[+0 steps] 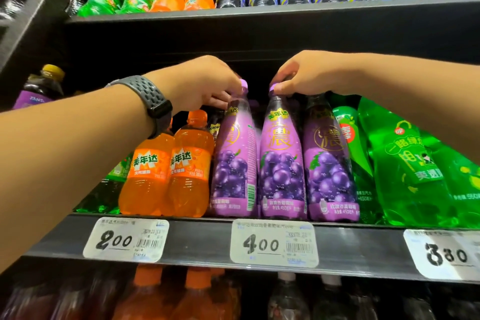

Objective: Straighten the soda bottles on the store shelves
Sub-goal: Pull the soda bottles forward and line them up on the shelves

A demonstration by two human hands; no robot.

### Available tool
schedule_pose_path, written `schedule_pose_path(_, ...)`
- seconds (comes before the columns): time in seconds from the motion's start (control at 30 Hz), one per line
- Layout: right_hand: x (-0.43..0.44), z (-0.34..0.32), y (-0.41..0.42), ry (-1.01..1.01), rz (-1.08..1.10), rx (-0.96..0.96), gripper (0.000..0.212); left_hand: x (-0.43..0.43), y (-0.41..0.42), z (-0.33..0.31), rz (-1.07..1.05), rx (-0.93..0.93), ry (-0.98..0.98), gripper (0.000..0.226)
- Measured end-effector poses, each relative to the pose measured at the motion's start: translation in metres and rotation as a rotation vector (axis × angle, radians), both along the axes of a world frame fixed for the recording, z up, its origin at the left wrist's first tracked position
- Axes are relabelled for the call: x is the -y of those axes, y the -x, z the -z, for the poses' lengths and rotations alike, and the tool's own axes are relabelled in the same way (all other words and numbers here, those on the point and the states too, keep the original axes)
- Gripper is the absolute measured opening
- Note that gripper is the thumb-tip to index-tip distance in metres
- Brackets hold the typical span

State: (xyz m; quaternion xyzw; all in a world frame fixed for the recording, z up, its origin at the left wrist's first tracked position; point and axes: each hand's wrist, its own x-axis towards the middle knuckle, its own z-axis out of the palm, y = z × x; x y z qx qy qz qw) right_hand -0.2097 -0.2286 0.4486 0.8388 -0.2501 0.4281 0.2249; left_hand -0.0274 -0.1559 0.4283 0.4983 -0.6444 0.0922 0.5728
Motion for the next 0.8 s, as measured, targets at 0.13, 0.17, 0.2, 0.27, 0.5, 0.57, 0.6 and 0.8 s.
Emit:
schedule_pose_path(0.13, 0.000, 0.001, -0.003, 0.013, 0.000, 0.009, 0.021, 0.002, -0.001, 0.004, -0.108, 0.071, 0.115, 0.035)
schedule_pose_path(0.17, -0.001, 0.002, -0.003, 0.015, 0.010, 0.006, 0.021, 0.003, 0.000, 0.004, -0.125, 0.068, 0.124, 0.036)
schedule_pose_path(0.2, -0.002, 0.003, -0.003, 0.025, 0.025, 0.003, 0.021, 0.003, 0.000, 0.003, -0.115, 0.049, 0.093, 0.033)
schedule_pose_path(0.27, -0.005, 0.005, -0.004, 0.095, 0.047, 0.028, 0.024, -0.002, -0.001, 0.002, -0.041, -0.016, -0.021, 0.024)
schedule_pose_path(0.5, -0.028, 0.015, -0.039, 0.215, -0.040, 0.038, 0.038, -0.006, -0.005, 0.007, -0.062, 0.095, 0.053, 0.026)
schedule_pose_path(0.57, -0.032, 0.016, -0.046, 0.236, -0.022, 0.010, 0.037, -0.008, -0.008, 0.007, -0.059, 0.074, 0.035, 0.025)
schedule_pose_path(0.6, -0.033, 0.016, -0.048, 0.242, -0.011, 0.003, 0.036, -0.010, -0.011, 0.008, -0.062, 0.063, 0.028, 0.025)
schedule_pose_path(0.8, -0.029, 0.010, -0.053, 0.233, 0.021, 0.024, 0.030, -0.020, -0.022, 0.014, 0.042, 0.049, -0.017, 0.036)
